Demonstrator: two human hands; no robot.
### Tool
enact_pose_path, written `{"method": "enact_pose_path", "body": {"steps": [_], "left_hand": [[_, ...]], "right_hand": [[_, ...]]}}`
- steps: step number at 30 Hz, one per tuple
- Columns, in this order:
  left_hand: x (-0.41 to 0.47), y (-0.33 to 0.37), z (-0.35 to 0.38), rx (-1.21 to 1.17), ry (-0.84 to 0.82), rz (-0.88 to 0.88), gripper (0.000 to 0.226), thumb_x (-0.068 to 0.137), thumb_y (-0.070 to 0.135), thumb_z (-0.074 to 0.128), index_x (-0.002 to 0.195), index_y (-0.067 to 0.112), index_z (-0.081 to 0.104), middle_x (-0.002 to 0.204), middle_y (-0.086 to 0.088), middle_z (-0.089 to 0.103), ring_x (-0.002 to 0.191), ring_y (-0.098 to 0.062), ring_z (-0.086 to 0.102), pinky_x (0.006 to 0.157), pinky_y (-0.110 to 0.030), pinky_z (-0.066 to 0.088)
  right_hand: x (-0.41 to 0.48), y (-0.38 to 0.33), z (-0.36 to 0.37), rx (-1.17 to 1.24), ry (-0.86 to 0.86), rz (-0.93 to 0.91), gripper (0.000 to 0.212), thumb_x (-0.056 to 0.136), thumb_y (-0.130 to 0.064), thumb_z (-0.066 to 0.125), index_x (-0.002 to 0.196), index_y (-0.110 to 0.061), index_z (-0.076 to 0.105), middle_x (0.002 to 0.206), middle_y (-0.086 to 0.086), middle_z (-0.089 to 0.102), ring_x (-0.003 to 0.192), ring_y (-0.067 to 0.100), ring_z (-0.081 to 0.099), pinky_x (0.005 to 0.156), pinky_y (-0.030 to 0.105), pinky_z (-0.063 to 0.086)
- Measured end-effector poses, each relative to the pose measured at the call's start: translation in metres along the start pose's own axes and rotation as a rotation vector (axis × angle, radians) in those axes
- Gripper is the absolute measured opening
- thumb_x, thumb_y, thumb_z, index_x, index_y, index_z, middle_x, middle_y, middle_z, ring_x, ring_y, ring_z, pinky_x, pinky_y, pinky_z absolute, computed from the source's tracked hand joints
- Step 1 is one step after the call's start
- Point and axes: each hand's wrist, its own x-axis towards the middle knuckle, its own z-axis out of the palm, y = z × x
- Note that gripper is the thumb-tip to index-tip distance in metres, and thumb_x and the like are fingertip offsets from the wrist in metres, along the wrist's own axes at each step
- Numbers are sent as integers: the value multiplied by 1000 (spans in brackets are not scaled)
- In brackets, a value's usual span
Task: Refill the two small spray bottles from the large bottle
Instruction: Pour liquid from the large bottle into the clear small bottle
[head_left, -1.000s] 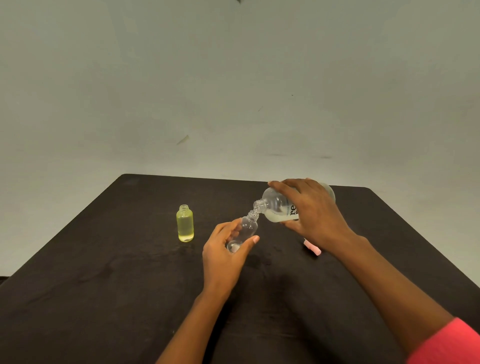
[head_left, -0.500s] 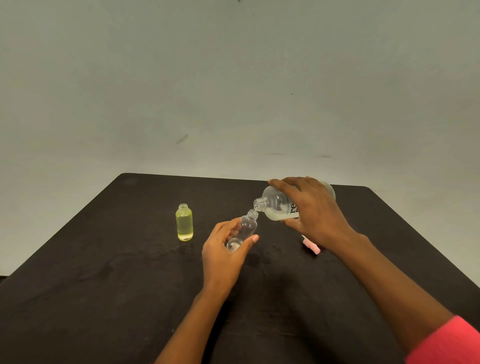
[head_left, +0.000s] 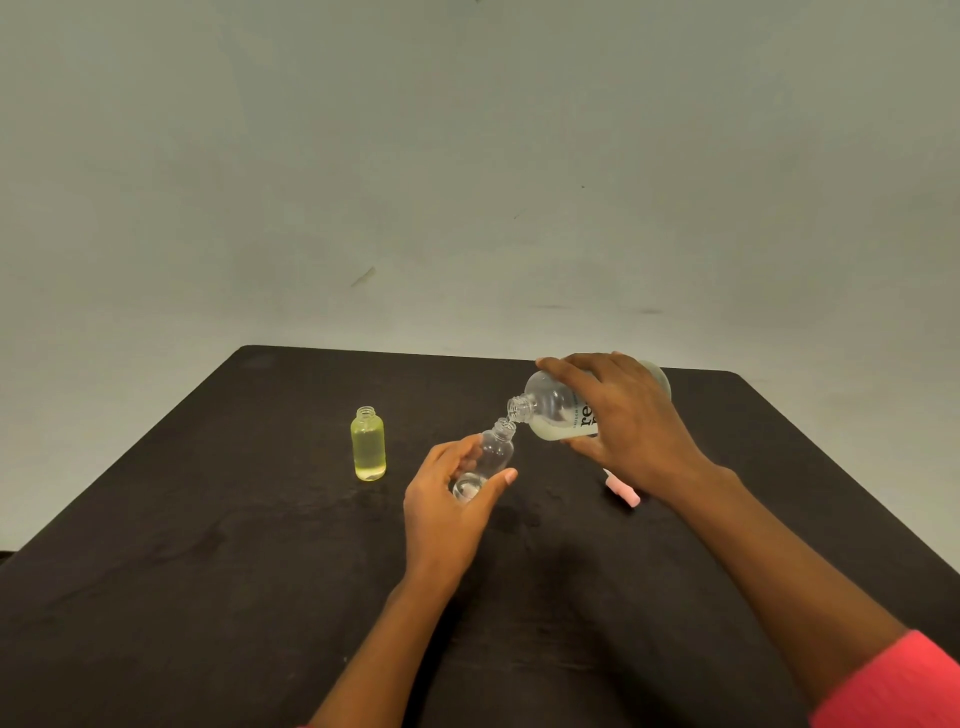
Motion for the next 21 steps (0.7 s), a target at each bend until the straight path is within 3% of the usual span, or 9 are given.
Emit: {"method": "enact_pose_path", "body": {"steps": [5, 21], "left_hand": [[0, 2, 0, -6, 4, 1, 43, 70, 20, 83, 105, 35, 63, 101, 11, 66, 96, 3, 62, 79, -9, 47], [0, 0, 0, -6, 5, 2, 43, 71, 20, 83, 111, 22, 67, 102, 11, 65, 96, 1, 62, 81, -12, 50]], "right_hand": [[0, 0, 0, -2, 11, -8, 82, 50, -19, 88, 126, -20, 56, 108, 4, 65, 95, 27, 62, 86, 40, 46], [2, 0, -1, 9, -2, -4, 82, 52, -18, 87, 127, -21, 54, 111, 5, 64, 98, 27, 60, 88, 42, 44]]}}
